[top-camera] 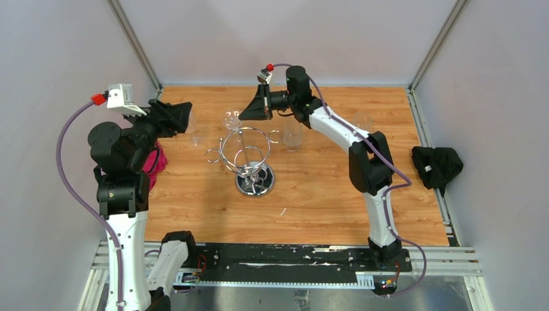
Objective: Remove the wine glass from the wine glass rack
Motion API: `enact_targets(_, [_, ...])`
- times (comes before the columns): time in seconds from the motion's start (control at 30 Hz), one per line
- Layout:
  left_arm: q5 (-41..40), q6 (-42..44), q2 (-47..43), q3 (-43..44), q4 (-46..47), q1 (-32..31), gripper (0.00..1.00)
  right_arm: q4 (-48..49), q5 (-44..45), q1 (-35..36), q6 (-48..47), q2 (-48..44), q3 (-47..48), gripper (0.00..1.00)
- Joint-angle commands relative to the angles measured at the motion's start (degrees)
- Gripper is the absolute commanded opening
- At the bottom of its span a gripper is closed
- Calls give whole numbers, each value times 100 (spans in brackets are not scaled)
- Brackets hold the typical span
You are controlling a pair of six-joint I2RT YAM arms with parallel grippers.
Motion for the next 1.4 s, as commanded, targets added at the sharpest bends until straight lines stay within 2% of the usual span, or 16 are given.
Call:
enact_targets(0.0, [-28, 56, -71, -96, 25, 35, 72, 491, -96, 67, 471, -203, 323, 0])
enact_targets(0.57, [-89, 155, -133, -88, -80, 31, 72, 609, -106, 30, 835, 532, 1210, 0])
enact_targets(0.97, [-90, 75, -86, -97, -60, 35, 76, 968, -46, -737, 1360, 693, 1842, 0])
enact_targets(1.1, [-36, -21, 17, -155, 55, 35, 77, 1533, -65, -1082, 1769, 351, 1515, 0])
enact_targets(1.37, [394, -513, 406, -374, 680, 35, 83, 3076, -77, -1853, 2686, -837, 169, 0])
